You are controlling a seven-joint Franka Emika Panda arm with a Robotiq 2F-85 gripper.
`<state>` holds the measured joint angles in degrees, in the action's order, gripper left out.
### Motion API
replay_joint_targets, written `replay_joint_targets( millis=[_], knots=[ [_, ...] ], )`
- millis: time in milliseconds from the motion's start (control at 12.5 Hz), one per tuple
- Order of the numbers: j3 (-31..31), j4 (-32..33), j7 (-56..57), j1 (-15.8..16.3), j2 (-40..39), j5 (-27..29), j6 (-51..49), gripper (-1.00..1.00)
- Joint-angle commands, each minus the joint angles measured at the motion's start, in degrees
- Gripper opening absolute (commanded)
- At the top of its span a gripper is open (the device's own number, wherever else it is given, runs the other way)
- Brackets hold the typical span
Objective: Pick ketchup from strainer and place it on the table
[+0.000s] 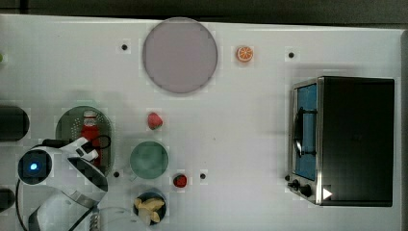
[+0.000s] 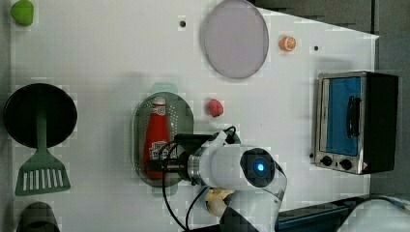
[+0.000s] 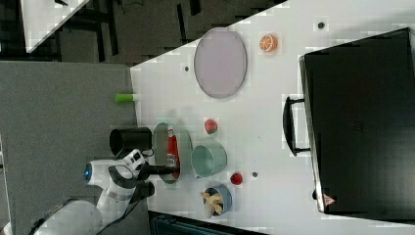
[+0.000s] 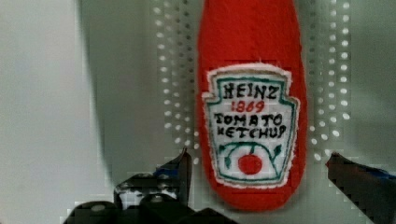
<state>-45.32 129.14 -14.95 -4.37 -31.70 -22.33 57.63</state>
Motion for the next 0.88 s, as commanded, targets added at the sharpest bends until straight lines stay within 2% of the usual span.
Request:
replay_joint_targets(
  millis=[80,240,320,560,880],
  knots=[
    [1.99,-3.96,-4.8,1.01,-2.2,-3.87,2.31,1.0],
    [3.16,-5.24,-6.46,2.16,-4.59,-4.89,2.24,1.0],
    [3.69,-5.64,-7.05,2.84,-5.36,-5.18,2.13,0.91],
    [4.67,-5.96,-7.08,3.91,-5.6,-5.21,2.31,0.21],
    [3.85,-5.68,-7.08,3.72,-4.29,-5.19,0.99,0.19]
  ],
)
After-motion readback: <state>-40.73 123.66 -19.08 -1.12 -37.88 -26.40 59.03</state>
